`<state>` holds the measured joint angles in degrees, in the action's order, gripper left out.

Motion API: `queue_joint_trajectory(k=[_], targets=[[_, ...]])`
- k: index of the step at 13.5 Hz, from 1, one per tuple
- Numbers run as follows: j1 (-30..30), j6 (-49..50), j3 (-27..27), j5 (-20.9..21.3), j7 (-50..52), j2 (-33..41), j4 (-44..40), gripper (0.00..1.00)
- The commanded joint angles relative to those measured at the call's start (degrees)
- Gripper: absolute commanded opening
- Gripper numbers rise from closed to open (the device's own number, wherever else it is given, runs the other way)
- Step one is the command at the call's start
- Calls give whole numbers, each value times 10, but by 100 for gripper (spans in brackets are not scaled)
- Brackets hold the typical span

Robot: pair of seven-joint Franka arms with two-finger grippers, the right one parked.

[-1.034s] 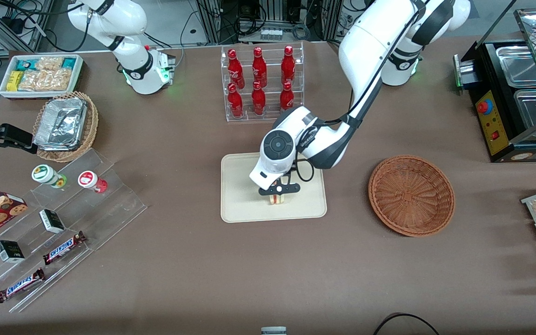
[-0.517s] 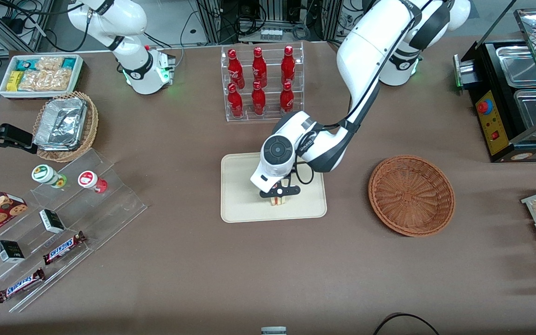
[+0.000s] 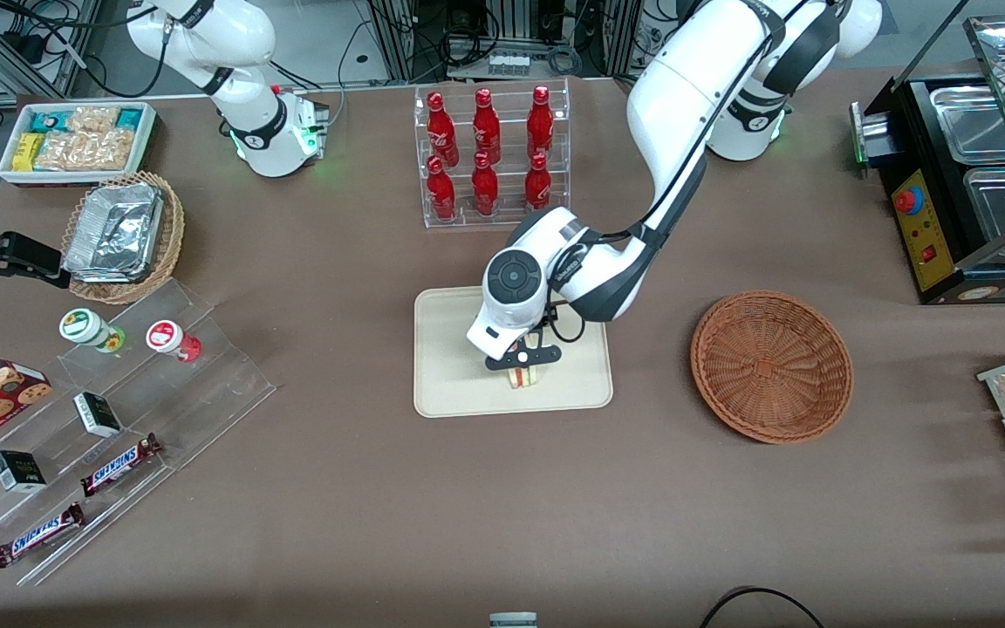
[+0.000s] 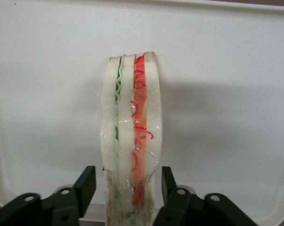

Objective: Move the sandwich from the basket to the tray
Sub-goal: 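Lower the sandwich onto the tray center and open the left gripper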

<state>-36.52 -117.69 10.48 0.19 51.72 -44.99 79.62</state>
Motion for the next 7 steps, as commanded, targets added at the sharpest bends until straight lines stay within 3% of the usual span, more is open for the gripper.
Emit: queue_joint_trajectory(k=[1,7], targets=[[-9,11,-8,10,15,4,-24,100],[-1,131,-9,10,8,32,-86,100]])
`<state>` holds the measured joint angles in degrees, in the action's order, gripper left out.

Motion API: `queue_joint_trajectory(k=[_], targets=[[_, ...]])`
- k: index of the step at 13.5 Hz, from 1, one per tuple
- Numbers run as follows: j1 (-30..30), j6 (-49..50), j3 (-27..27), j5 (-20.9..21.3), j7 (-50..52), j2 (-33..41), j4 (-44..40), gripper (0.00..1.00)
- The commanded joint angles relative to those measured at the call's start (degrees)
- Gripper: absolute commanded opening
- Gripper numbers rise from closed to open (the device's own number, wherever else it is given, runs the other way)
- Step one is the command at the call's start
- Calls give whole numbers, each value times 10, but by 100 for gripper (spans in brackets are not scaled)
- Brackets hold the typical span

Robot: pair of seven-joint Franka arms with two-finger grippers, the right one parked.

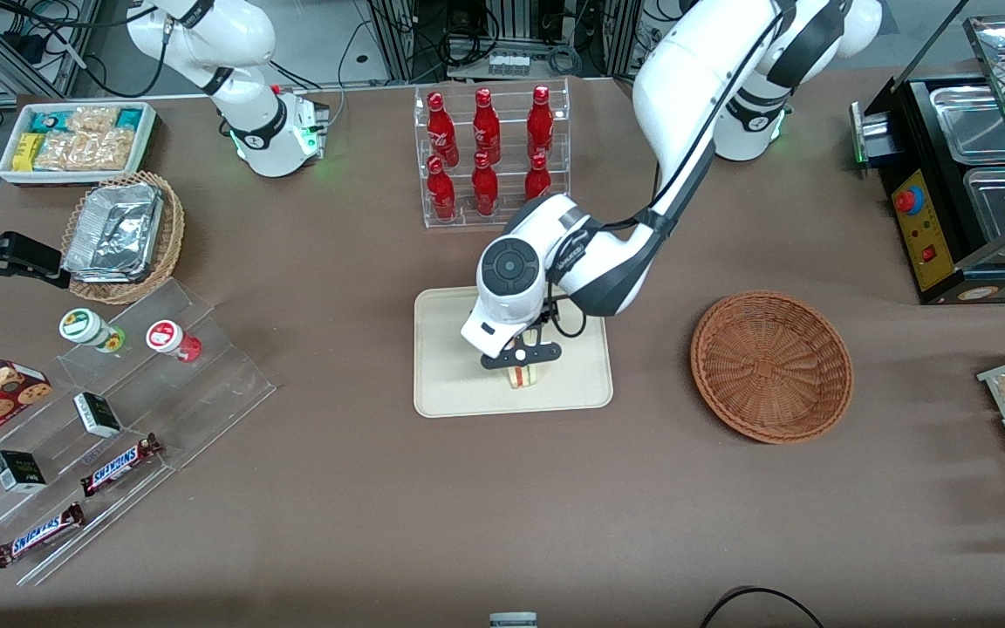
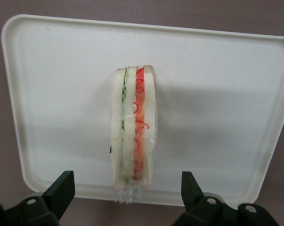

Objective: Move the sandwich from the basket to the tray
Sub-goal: 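Lower the sandwich onto the tray center and open the left gripper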

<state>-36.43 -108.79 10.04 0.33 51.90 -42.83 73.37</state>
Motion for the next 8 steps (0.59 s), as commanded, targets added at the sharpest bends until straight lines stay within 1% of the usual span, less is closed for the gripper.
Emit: queue_joint_trajectory(k=[1,3,7,8], targets=[[-2,62,-5,8,0,15,-36,100],[-1,82,-7,12,-32,28,-43,100],[37,102,-6,17,-126,61,-41,100],[45,113,-6,17,-131,71,-38,100]])
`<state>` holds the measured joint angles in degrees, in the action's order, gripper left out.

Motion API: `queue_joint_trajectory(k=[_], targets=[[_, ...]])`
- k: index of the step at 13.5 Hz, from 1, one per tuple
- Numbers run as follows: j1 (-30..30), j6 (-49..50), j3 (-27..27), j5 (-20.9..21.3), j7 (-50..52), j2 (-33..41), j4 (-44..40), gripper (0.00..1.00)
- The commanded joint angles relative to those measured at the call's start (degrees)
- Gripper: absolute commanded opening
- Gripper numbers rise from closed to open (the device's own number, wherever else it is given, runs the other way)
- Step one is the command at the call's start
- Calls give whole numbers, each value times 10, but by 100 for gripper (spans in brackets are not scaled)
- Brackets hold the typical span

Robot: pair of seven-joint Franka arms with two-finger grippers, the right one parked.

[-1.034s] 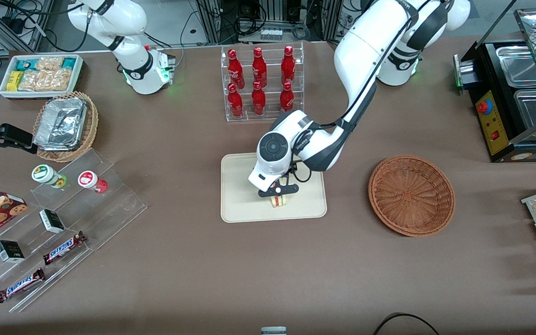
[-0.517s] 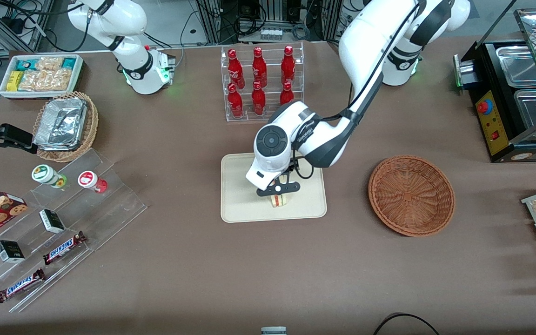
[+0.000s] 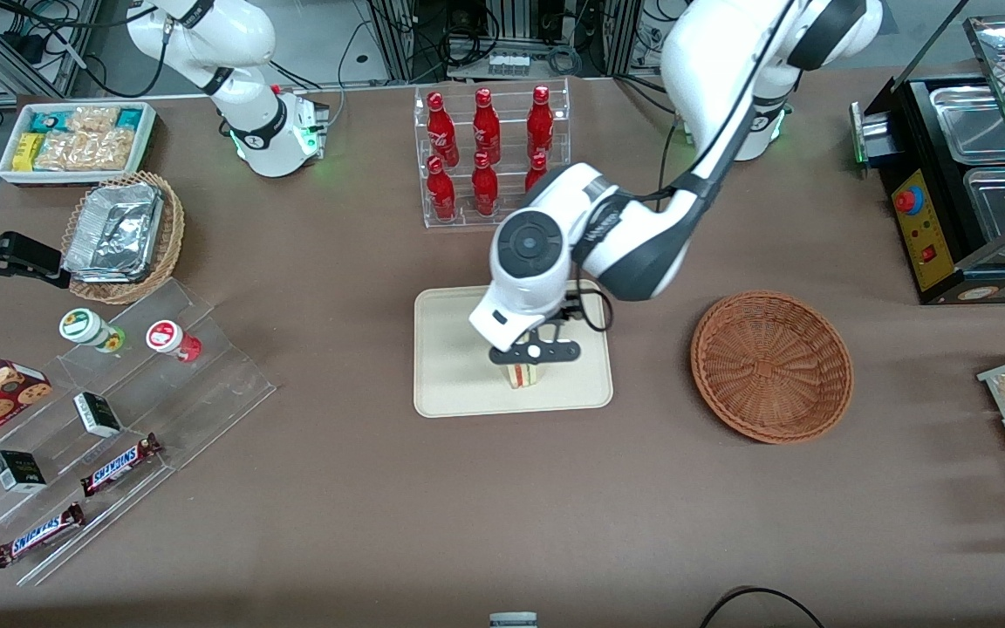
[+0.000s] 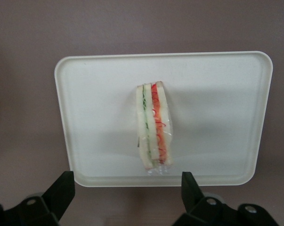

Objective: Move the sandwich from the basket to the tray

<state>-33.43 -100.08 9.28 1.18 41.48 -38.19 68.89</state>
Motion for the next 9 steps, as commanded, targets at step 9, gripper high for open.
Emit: queue_joint_trajectory(k=[9], targets=[[133,58,2,5,-140,122,94,100]])
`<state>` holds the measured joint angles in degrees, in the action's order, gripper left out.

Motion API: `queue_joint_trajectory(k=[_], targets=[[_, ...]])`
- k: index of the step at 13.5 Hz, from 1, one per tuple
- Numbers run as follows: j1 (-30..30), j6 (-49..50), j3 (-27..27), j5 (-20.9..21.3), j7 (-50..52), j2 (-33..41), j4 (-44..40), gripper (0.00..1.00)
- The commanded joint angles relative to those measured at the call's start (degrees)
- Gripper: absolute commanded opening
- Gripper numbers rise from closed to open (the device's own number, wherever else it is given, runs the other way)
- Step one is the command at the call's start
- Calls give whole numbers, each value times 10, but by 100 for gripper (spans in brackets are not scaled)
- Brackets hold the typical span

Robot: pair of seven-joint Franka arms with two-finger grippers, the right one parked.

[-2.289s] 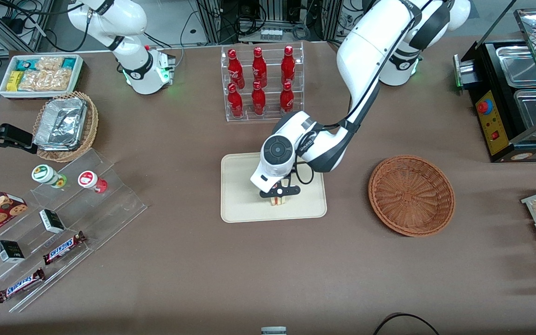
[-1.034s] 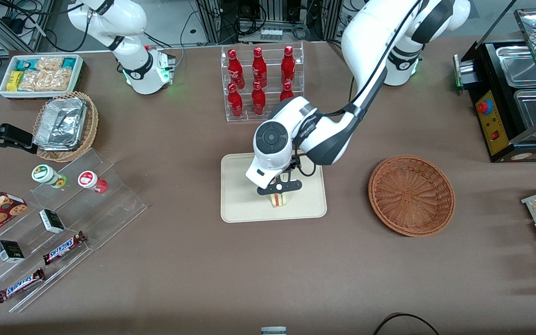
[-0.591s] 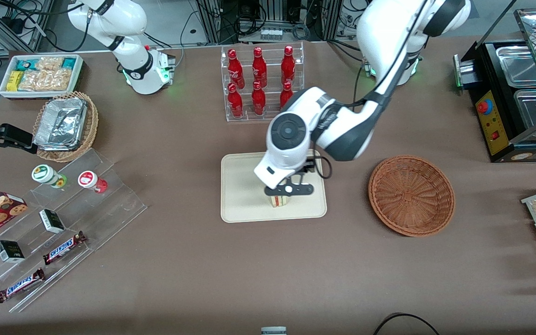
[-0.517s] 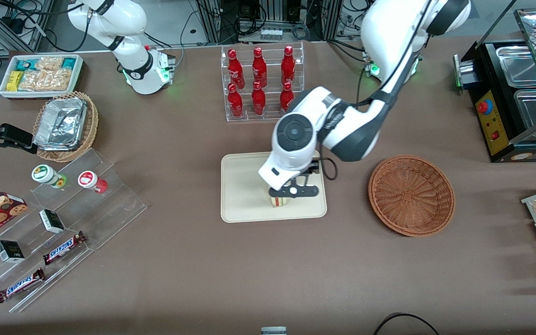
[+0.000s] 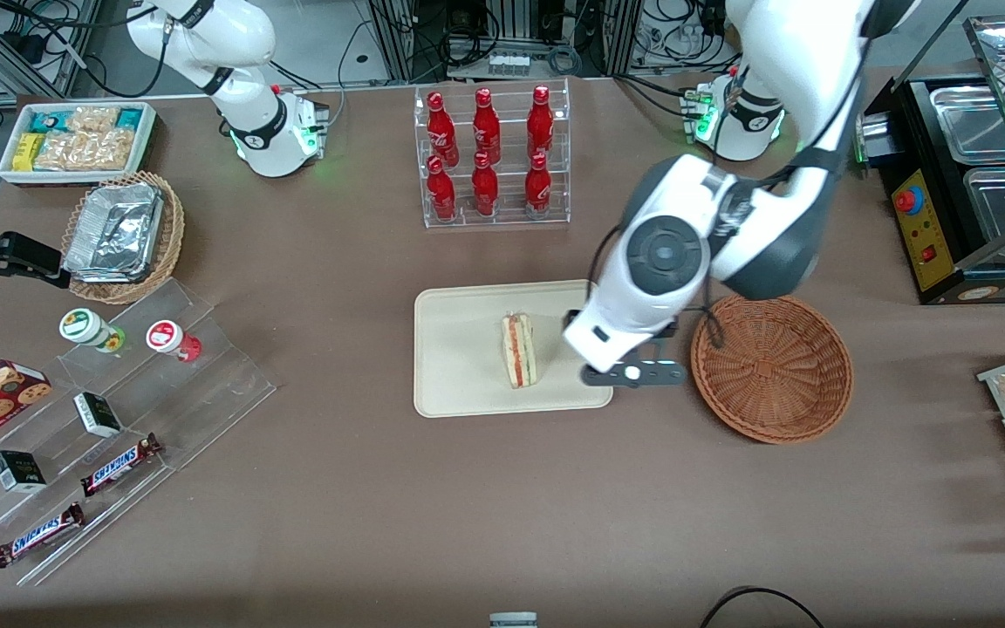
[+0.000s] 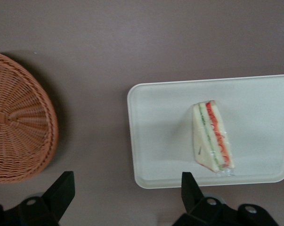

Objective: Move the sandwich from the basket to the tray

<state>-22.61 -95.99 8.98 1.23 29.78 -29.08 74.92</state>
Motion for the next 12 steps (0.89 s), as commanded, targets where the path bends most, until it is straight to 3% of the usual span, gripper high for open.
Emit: queue_joint_trajectory(k=[1,8,12], targets=[[38,19,5,6,-24,31,34,100],[153,108,8,5,-152,77,39,100],[217,162,37,0,-187,116,39,100]])
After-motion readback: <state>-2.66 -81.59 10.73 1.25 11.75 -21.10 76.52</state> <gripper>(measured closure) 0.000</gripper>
